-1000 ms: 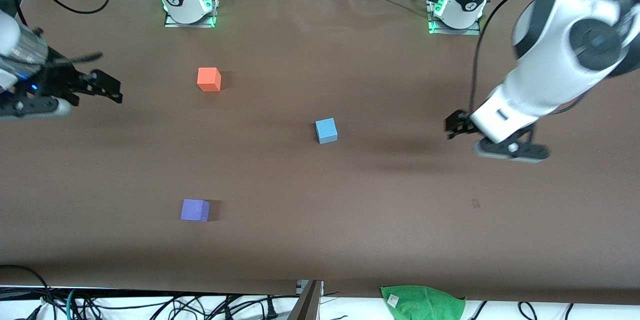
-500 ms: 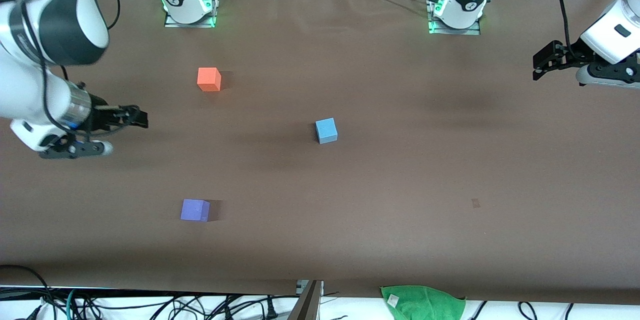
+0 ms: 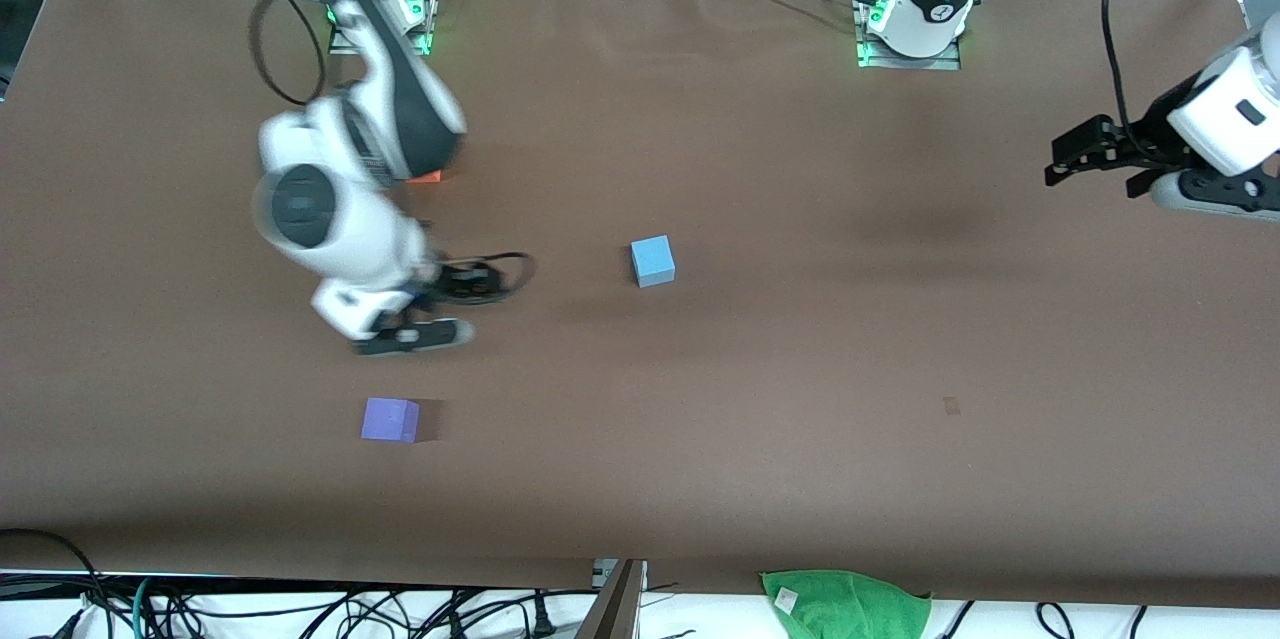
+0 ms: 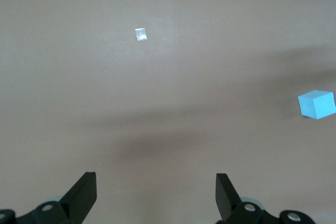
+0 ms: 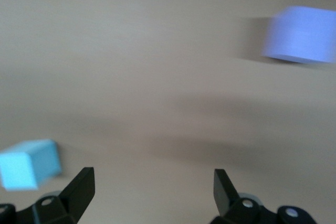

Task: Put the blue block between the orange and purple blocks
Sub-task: 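Move the right gripper to the blue block while the left gripper retracts, then close the right gripper on the light-blue block and lift it, then carry the blue block with the right gripper between orange and purple blocks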

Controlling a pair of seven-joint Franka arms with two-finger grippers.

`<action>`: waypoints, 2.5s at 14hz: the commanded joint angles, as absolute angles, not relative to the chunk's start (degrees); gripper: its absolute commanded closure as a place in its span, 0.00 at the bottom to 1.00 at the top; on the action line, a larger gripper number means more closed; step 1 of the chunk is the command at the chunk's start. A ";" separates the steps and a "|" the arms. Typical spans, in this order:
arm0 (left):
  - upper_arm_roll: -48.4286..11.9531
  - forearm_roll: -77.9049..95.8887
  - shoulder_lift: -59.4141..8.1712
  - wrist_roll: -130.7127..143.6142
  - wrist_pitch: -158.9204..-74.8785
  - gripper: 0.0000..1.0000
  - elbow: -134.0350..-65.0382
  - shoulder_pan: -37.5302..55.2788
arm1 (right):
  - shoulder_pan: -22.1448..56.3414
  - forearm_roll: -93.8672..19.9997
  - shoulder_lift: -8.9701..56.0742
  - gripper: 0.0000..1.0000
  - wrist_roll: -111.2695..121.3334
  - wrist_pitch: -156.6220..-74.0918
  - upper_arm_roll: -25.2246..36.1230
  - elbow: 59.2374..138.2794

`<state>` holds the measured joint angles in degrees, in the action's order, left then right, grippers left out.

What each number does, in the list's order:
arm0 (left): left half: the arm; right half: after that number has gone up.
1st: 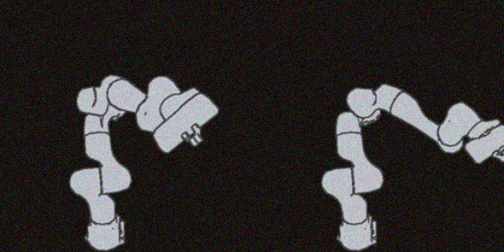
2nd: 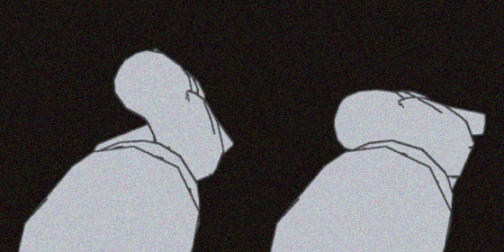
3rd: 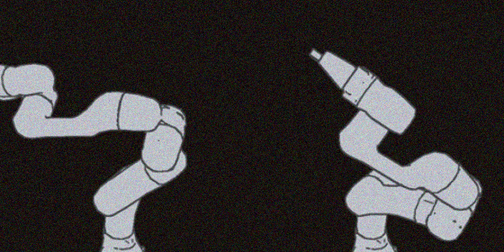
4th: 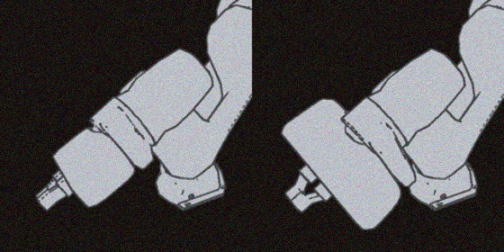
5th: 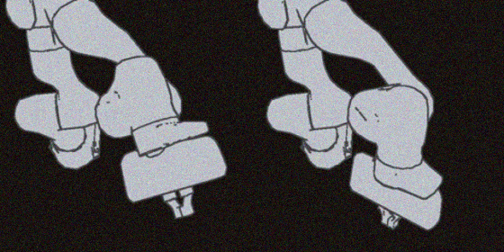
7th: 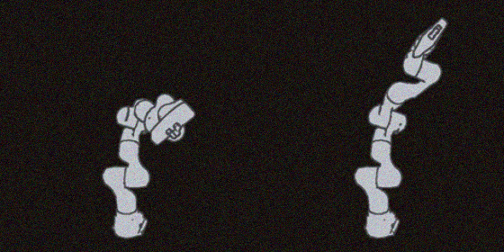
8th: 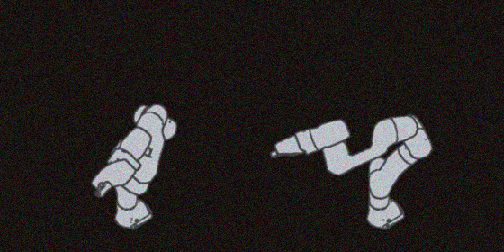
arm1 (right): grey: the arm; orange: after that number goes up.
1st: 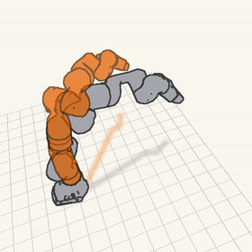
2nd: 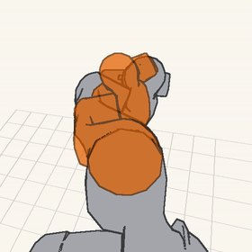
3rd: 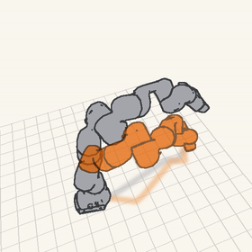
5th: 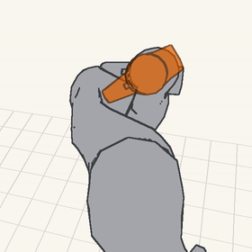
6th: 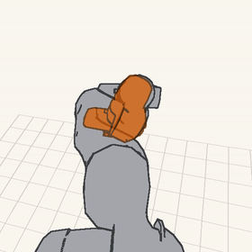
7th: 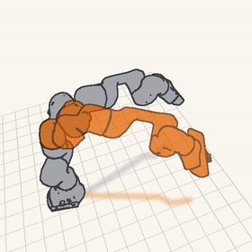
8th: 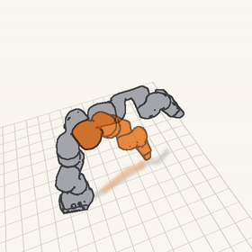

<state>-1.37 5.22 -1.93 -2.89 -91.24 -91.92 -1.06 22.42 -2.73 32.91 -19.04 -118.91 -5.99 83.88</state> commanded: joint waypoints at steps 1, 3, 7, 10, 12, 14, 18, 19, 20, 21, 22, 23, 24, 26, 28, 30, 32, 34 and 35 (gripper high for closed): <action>-1.84 2.05 -3.34 -1.93 -89.74 0.00 -85.98 -1.58 | 30.02 -2.55 42.59 0.00 -28.08 -121.89 -5.45 72.72; -2.20 -1.75 -3.52 -1.67 -88.95 0.00 -84.99 -1.50 | 34.35 -2.20 47.27 0.00 -34.61 -125.05 -5.27 67.61; -2.81 -2.19 -4.48 -1.58 -88.77 0.00 -84.90 -0.44 | 39.20 1.57 48.78 0.00 -36.39 -128.06 -4.22 69.33; -2.81 -1.50 -4.57 -1.67 -88.60 0.00 -84.81 -0.70 | 40.33 3.08 48.78 0.00 -36.12 -128.06 -4.31 72.77; -2.81 0.08 -4.57 -1.67 -87.72 0.00 -84.64 -0.79 | 40.96 3.08 48.69 0.00 -36.12 -127.97 -4.39 75.05; -2.81 0.88 -4.57 -1.67 -87.71 0.00 -84.64 -0.97 | 41.74 2.99 48.69 0.00 -35.95 -127.97 -4.48 76.20; -2.81 0.79 -4.57 -1.67 -87.63 0.00 -84.64 -1.05 | 42.45 2.64 48.43 0.00 -36.30 -128.06 -4.57 77.78; -2.81 0.88 -4.57 -1.67 -87.63 0.00 -84.64 -1.05 | 42.45 2.64 48.43 0.00 -36.56 -128.23 -4.57 77.78; -2.81 0.88 -4.57 -1.76 -87.63 0.00 -84.64 -1.05 | 42.54 2.46 48.43 0.00 -36.65 -128.49 -4.57 77.78; -2.81 0.88 -4.57 -1.67 -87.63 0.00 -84.64 -1.14 | 42.63 2.46 48.43 0.00 -36.65 -129.19 -4.57 77.78; -2.81 0.88 -4.57 -1.76 -87.63 0.00 -84.64 -1.14 | 42.63 2.46 48.60 0.00 -36.65 -129.63 -4.57 77.78; -2.81 0.97 -4.57 -1.76 -87.63 0.00 -84.64 -1.06 | 42.80 2.55 48.86 0.01 -36.65 -130.51 -4.57 77.78; -2.81 0.97 -4.57 -1.76 -87.63 0.00 -84.64 -1.05 | 42.98 2.64 49.48 0.08 -36.65 -132.26 -4.57 77.78; -2.81 1.05 -4.57 -1.76 -87.63 0.00 -84.55 -1.23 | 43.15 2.81 50.36 0.29 -36.65 -134.12 -4.48 77.78; -2.64 3.50 -4.57 -1.84 -87.71 0.00 -84.55 -1.14 | 43.15 3.08 50.62 0.41 -36.65 -134.21 -4.48 77.78; -2.46 5.18 -4.66 -1.84 -87.54 0.00 -83.94 -1.32 | 42.89 3.25 50.62 0.62 -36.48 -134.30 -4.31 77.78; -2.37 5.01 -4.66 -2.11 -85.97 0.00 -83.76 -1.41 | 42.02 3.25 50.02 0.83 -35.34 -133.69 -4.04 77.70; -2.37 5.01 -4.75 -2.20 -85.87 0.00 -83.76 -1.32 | 38.69 3.25 47.74 0.84 -33.41 -130.37 -3.96 77.70; -2.37 5.01 -4.75 -2.20 -85.87 0.00 -83.76 -1.32 | 36.41 3.25 46.16 0.84 -31.22 -126.51 -3.52 77.87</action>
